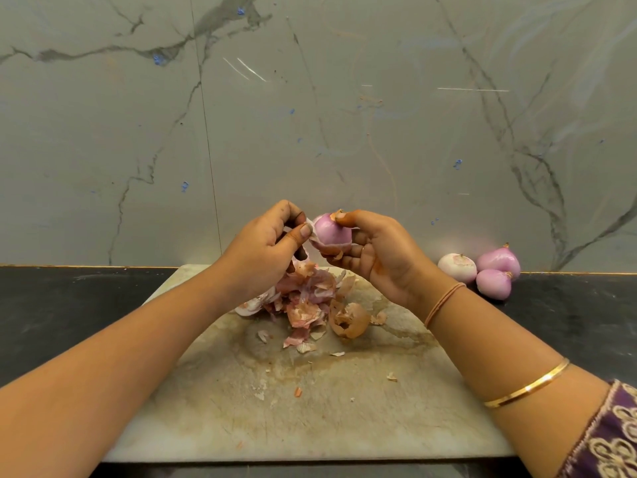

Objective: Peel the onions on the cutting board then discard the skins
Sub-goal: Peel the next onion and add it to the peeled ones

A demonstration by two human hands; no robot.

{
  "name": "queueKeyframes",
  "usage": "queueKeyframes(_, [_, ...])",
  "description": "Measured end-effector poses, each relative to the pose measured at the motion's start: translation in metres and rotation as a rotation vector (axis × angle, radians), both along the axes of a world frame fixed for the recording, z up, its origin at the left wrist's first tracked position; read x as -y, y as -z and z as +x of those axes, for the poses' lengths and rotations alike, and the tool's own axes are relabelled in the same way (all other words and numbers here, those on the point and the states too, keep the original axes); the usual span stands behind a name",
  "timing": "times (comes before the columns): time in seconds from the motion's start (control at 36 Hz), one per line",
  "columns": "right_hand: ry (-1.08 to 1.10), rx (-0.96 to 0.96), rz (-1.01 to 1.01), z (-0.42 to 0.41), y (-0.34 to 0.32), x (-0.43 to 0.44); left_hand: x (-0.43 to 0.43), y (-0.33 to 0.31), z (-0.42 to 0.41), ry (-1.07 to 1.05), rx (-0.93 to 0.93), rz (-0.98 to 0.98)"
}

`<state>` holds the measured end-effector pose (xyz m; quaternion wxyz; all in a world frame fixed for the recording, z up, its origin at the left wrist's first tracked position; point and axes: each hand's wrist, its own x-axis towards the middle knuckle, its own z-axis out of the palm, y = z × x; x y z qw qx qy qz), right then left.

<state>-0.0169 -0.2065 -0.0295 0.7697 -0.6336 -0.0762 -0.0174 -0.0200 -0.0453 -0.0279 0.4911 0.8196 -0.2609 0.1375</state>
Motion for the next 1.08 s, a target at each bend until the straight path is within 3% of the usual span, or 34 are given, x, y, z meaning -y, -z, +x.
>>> queueKeyframes(0.42, [0.032, -0.093, 0.296, 0.001, -0.004, -0.001, 0.001, 0.004, 0.004, -0.03, 0.094, 0.053])
queueKeyframes(0.61, [0.178, -0.071, 0.494, 0.003, -0.011, 0.015, -0.003, 0.006, 0.01, -0.083, 0.148, 0.073])
queueKeyframes(1.08, [-0.069, -0.114, 0.273, -0.002, -0.005, 0.001, -0.007, 0.009, 0.016, -0.193, 0.257, 0.212])
